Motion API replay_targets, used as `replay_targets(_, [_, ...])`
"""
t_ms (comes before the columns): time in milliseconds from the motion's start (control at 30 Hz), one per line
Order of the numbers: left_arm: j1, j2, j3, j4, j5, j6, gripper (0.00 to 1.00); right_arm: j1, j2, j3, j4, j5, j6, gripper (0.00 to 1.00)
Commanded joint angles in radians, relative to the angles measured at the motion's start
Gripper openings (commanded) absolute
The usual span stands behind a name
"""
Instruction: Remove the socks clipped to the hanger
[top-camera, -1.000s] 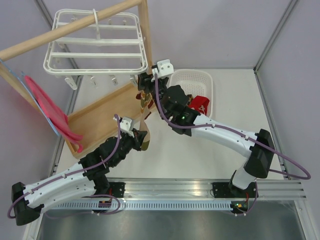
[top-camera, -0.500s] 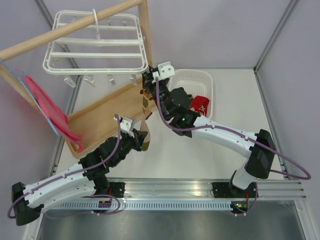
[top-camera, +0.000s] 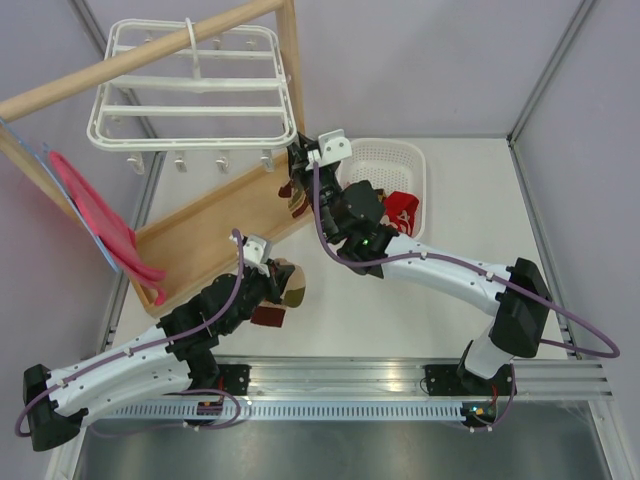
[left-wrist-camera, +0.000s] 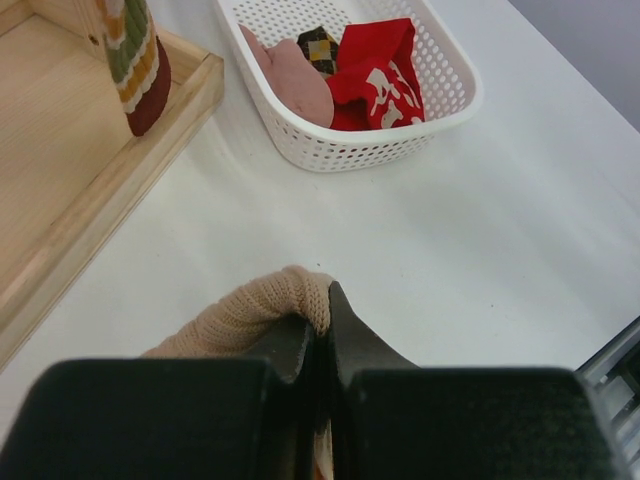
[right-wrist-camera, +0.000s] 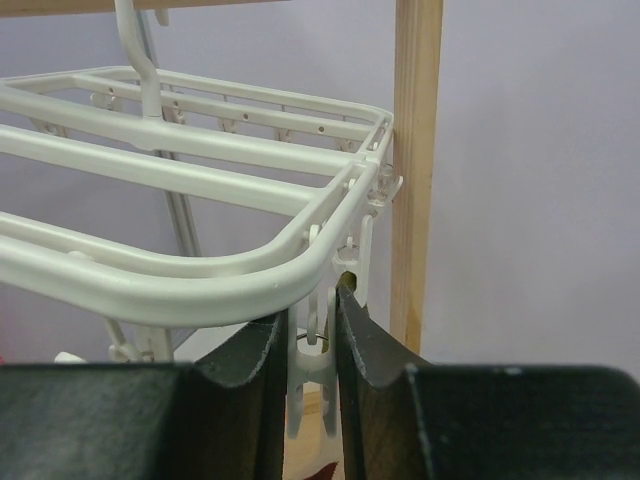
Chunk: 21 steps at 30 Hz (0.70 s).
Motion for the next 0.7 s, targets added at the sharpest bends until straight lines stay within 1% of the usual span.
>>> replay_targets(0, [-0.006,-0.007,0.007,0.009,0.013,-0.022,0.02,0.007,-0.033,-0.009,0.036,0.002,0.0,0.02])
replay_targets(100, [-0.006,-0.007,0.004,0.005,0.011,-0.023,0.02,0.007,-0.039,-0.011,0.004,0.005,0.011,0.31])
replay_targets(133, [-0.006,-0.009,0.004,0.003,0.011,-0.025,0.02,0.005,-0.041,-0.011,-0.007,0.003,0.014,0.51])
replay_targets(267, [-0.006,-0.029,-0.003,-0.004,0.011,-0.037,0.02,0.005,-0.058,-0.04,-0.039,0.003,0.026,0.67])
replay_targets(367, [-0.004,-0.047,-0.006,-0.017,0.01,-0.043,0.02,0.005,-0.092,-0.098,-0.045,0.002,0.039,0.69])
replay_targets(533, [-0.006,-0.092,-0.021,-0.049,0.001,-0.059,0.02,0.005,-0.176,-0.276,-0.027,0.034,0.088,0.7])
replay_targets(567, [-0.004,-0.098,-0.023,-0.056,-0.002,-0.065,0.02,0.005,-0.188,-0.328,-0.031,0.045,0.1,0.7])
replay_targets(667, [-0.006,-0.13,-0.03,-0.084,-0.002,-0.076,0.02,0.007,-0.227,-0.412,-0.089,0.098,0.166,0.7])
